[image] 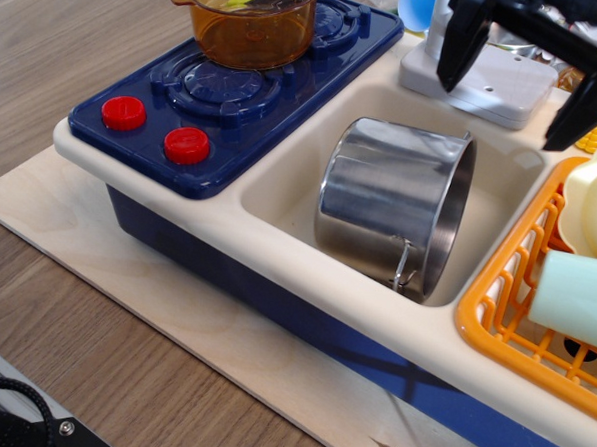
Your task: Flip pot upright which is in sink
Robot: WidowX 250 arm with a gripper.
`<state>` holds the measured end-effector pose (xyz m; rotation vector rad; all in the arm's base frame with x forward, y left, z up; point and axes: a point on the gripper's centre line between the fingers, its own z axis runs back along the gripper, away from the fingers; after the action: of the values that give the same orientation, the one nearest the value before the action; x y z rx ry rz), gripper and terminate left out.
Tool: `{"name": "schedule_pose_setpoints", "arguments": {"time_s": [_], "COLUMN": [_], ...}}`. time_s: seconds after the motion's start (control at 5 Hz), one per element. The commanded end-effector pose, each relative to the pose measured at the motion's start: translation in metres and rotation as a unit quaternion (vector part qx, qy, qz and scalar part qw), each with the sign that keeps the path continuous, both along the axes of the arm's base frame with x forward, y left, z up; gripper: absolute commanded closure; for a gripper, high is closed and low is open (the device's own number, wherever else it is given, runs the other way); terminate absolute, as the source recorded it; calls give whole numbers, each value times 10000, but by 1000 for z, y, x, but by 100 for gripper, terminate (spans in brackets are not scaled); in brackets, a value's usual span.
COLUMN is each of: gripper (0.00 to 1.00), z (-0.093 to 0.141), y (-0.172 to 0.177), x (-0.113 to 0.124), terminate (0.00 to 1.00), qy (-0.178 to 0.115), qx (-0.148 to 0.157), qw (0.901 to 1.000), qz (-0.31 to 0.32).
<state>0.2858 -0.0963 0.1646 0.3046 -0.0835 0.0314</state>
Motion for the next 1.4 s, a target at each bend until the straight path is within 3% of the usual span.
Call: {"name": "schedule_pose_setpoints", "arguments": {"time_s": [0.0,0.4,0.8,1.0,1.2], "gripper": [0,0,0,0,100], "z": [3,-13,-25,-21,-22], "y": [-1,6,25,33,45], "x": [0,-6,-9,-9,-7], "terminate": [0,0,0,0,0], "qy": [-316,-588,-766,-712,-760], "qx": [1038,1501,1446,1416,1310], "qw": [9926,9844,9829,9832,9832], "qz": [-535,-709,-848,-901,-1021]}}
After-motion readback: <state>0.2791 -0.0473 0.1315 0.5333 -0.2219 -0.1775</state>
